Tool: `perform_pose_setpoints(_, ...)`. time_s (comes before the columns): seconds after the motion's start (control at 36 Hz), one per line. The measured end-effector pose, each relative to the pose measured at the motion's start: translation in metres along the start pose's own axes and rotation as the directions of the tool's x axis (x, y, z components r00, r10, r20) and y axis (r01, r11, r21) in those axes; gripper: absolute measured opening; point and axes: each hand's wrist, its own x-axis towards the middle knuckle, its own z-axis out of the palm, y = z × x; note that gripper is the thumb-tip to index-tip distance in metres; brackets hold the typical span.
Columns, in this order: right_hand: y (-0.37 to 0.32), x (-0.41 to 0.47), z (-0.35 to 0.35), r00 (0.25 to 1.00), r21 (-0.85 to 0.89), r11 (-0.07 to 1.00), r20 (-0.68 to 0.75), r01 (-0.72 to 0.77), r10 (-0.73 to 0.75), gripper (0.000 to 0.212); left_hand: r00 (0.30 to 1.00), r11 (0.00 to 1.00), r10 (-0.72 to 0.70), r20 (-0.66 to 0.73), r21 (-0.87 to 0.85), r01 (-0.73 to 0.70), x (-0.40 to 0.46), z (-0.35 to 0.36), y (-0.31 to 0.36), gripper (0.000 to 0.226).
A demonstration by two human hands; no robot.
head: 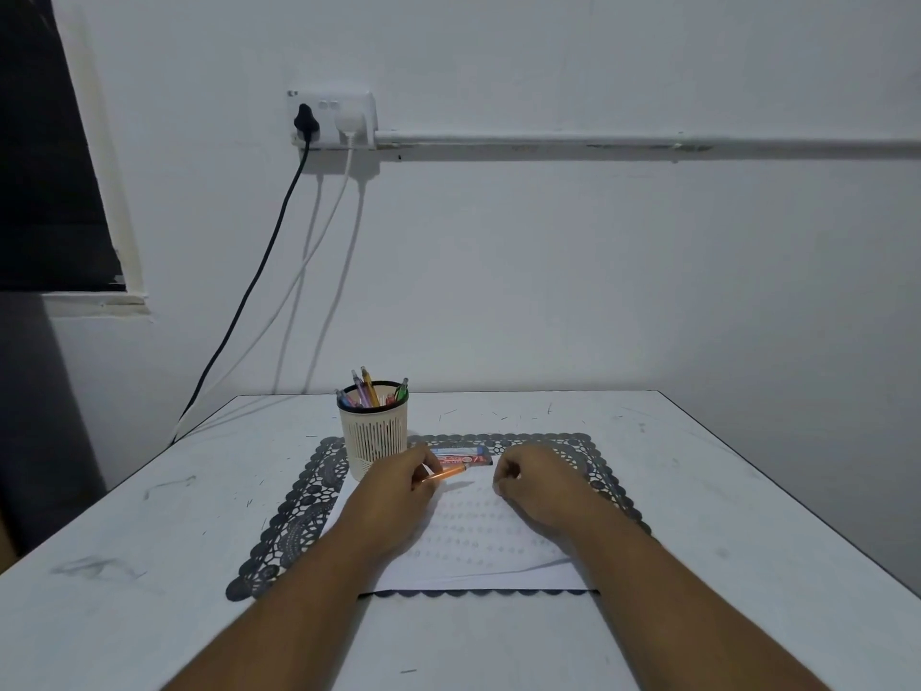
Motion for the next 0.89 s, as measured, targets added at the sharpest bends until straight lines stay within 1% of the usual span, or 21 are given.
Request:
perform_pose_setpoints(0.06, -0.001, -0.002, 0.0, 0.999, 0.149, 0.989, -0.041, 0.002, 0.004, 0.01, 1.0, 1.0, -0.001, -0.004, -0.002, 0.001, 0.0, 0.001, -0.001, 0.015)
perform_pose_setpoints(0.08, -0.003, -0.003, -0.001, 0.999, 0.266, 0.964, -0.047, 0.004, 0.009, 0.011, 1.0, 1.0, -0.001, -0.003, -0.01, 0.001, 0.0, 0.001, -0.001, 0.016)
perform_pose_setpoints(0.14, -0.009, -0.007, -0.002, 0.999, 0.479, 0.878, -0.039, -0.009, 0.032, 0.012, 1.0, 1.0, 0.007, 0.002, -0.013, -0.007, 0.001, 0.001, -0.003, 0.015)
perform_pose_setpoints(0.17, -0.011, -0.008, -0.002, 0.998, 0.548, 0.836, -0.042, -0.011, 0.041, 0.011, 1.0, 1.0, 0.013, 0.004, -0.005, -0.013, 0.001, 0.001, -0.003, 0.015)
perform_pose_setpoints(0.22, -0.015, -0.009, -0.002, 0.997, 0.622, 0.783, -0.06, 0.003, 0.043, 0.011, 1.0, 1.0, 0.029, -0.003, -0.003, -0.029, 0.002, 0.001, -0.003, 0.014)
perform_pose_setpoints(0.28, -0.017, -0.008, -0.002, 0.996, 0.633, 0.774, -0.078, 0.022, 0.036, 0.012, 0.999, 0.999, 0.039, -0.007, -0.014, -0.039, 0.002, 0.001, -0.003, 0.014)
perform_pose_setpoints(0.47, -0.019, -0.007, 0.0, 0.998, 0.678, 0.735, -0.057, 0.015, 0.032, 0.016, 0.997, 0.997, 0.073, 0.003, -0.001, -0.073, 0.004, 0.0, -0.005, 0.013)
perform_pose_setpoints(0.61, -0.02, -0.006, 0.001, 0.997, 0.639, 0.769, -0.069, 0.018, 0.033, 0.016, 0.997, 0.997, 0.081, 0.006, 0.001, -0.081, 0.003, 0.0, -0.004, 0.013)
perform_pose_setpoints(0.72, -0.022, -0.006, 0.0, 0.996, 0.651, 0.759, -0.084, 0.023, 0.041, 0.016, 0.995, 0.995, 0.096, 0.0, -0.002, -0.096, 0.002, 0.0, -0.002, 0.013)
perform_pose_setpoints(0.89, -0.022, -0.007, -0.001, 0.997, 0.64, 0.768, -0.069, 0.015, 0.038, 0.016, 0.995, 0.994, 0.1, -0.01, -0.032, -0.1, 0.001, -0.001, -0.001, 0.015)
